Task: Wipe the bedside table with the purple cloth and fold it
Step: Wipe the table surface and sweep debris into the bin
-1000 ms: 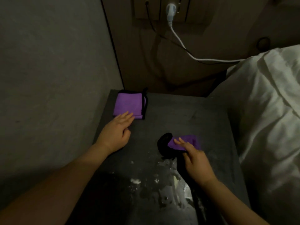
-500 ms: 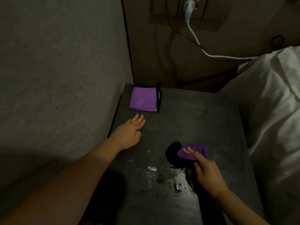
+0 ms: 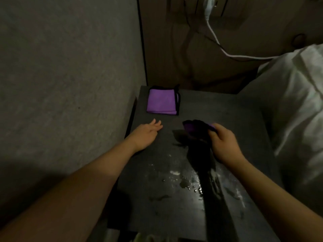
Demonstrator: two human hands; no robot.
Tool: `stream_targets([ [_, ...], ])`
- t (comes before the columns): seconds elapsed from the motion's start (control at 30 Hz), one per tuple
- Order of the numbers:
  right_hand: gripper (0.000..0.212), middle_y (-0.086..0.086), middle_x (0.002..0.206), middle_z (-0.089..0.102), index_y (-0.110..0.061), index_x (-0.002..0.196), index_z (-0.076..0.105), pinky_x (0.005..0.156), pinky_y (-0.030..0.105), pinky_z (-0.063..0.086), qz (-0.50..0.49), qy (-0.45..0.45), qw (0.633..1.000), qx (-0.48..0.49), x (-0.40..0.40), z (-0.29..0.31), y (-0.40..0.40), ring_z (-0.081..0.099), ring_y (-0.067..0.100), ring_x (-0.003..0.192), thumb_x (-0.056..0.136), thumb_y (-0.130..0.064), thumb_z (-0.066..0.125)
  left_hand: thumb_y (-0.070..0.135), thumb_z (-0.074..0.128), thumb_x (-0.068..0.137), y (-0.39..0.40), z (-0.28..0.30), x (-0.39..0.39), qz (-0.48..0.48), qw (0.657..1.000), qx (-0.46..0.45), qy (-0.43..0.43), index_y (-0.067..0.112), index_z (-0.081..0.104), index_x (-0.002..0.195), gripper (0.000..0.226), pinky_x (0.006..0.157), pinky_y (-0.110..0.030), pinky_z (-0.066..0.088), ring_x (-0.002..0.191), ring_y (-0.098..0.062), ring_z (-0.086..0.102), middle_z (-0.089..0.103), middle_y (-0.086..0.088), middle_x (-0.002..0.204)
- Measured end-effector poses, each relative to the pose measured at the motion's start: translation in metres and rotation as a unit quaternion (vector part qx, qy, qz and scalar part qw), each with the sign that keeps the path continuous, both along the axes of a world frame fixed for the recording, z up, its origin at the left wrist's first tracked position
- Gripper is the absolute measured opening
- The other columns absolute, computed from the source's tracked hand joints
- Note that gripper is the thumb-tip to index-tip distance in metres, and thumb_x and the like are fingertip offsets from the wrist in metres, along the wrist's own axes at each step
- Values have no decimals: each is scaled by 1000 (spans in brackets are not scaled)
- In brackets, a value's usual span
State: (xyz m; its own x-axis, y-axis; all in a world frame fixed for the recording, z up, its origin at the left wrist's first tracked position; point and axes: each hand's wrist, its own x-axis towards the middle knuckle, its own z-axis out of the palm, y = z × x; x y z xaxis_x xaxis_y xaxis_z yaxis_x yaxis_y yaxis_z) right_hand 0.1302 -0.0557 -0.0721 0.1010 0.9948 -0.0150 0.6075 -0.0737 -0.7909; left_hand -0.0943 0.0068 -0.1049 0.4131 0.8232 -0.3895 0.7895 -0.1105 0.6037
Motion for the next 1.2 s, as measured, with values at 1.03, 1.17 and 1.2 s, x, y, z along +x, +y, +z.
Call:
stream_targets([
  [1.03,52,14,133,50,-9,125,52,103,14,18,209,-56,975,-59,-93,-52,-77,49,28,120,76,-12,35,2,24,95,-22,4,5,-38,996,16,80,9,21,143,49,117,-27,5,146,-16,4,9,-6,157],
  [1.17,34,14,119,62,-8,116,59,96,21,36,221,-32,973,-53,-86,-50,-81,57,25,108,86,-6,43,2,24,95,-29,1,3,-46,996,20,77,9,23,143,48,118,-27,6,146,-16,5,11,-6,156],
  [1.2,27,13,108,66,-7,109,61,87,18,41,211,-13,976,-54,-82,-45,-77,59,21,99,87,-3,46,3,23,95,-30,1,2,-43,996,21,76,9,24,143,48,117,-26,6,146,-15,6,12,-5,156],
])
